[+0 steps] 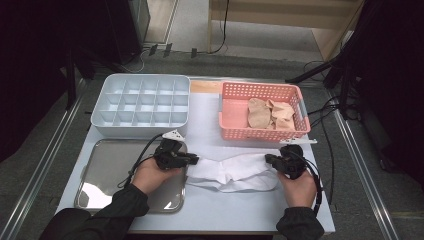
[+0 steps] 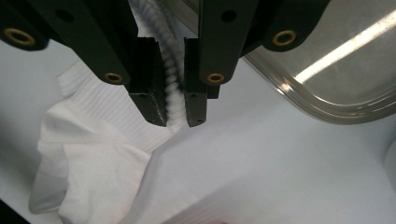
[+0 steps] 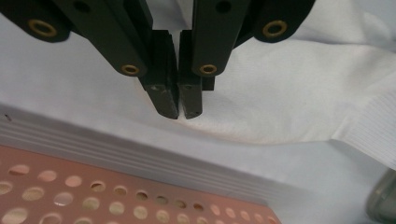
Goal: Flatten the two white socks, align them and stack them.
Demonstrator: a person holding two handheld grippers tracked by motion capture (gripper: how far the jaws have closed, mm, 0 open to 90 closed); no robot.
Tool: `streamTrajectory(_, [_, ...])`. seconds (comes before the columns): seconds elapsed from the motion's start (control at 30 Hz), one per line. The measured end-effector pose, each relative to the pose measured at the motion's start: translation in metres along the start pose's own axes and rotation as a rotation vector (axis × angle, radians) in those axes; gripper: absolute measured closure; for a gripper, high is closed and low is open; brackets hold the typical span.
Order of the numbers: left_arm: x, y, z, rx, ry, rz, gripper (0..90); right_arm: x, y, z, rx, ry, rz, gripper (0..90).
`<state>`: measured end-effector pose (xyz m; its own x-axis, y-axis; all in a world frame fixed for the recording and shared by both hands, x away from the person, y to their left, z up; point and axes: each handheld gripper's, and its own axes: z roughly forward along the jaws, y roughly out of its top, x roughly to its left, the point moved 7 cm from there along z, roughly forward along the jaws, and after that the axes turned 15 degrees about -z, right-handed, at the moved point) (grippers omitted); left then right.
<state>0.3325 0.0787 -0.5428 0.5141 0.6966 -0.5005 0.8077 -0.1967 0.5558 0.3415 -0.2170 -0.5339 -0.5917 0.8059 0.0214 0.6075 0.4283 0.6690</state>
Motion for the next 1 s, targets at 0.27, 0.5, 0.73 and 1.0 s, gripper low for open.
streamTrajectory(0.27, [-0.009,0.004,-0.013,-0.003,-0.055,-0.023,81.7,0.004,0.005,-0.019,-0.014,0.008,0.031,88.6])
streamTrajectory(0.5, [-0.011,0.005,-0.017,0.017,-0.060,-0.021,81.1,0.012,-0.005,-0.031,0.007,0.022,0.042,88.5])
streamTrajectory(0.73, [-0.001,-0.003,-0.002,0.082,0.023,0.016,78.6,0.020,-0.021,-0.028,0.047,0.034,0.045,88.3])
streamTrajectory(1.0, [0.000,0.000,-0.006,0.047,0.049,0.031,67.0,0.021,-0.037,-0.019,0.066,0.023,0.021,76.1])
